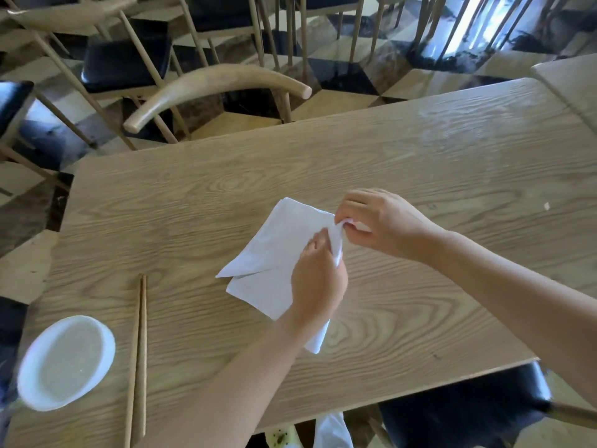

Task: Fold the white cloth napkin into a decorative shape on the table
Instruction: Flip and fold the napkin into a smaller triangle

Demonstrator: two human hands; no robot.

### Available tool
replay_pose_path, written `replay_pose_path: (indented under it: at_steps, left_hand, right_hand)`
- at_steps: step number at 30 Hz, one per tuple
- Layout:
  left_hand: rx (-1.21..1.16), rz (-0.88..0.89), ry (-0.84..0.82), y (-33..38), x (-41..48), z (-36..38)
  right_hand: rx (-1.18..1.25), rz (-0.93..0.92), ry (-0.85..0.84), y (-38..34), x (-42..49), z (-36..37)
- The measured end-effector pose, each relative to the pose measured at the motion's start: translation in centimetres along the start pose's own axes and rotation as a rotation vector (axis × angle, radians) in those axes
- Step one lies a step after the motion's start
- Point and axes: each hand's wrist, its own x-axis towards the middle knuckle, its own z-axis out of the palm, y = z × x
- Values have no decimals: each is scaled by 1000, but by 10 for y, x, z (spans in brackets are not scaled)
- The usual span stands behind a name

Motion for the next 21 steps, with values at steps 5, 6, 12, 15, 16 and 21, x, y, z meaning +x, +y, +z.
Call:
replay_pose_path:
  at_steps: [5, 6, 12, 15, 16, 21]
  left_hand:
    - [-474, -276, -214, 2, 17, -72]
    - [-665, -320, -296, 2, 20, -90]
    - [-1087, -338, -635, -2, 35, -154]
    - [-1136, -323, -725, -4, 35, -164]
    - [-1170, -317, -778, -6, 34, -165]
    - [-1235, -413, -907, -33, 39, -142]
  right_hand:
    - [255, 63, -7, -12, 37, -42]
    - [308, 83, -43, -11, 42, -50]
    - [557, 252, -598, 8, 42, -90]
    - [635, 267, -697, 14, 33, -96]
    - [714, 261, -723, 16, 30, -96]
    - [955, 325, -848, 30, 25, -65]
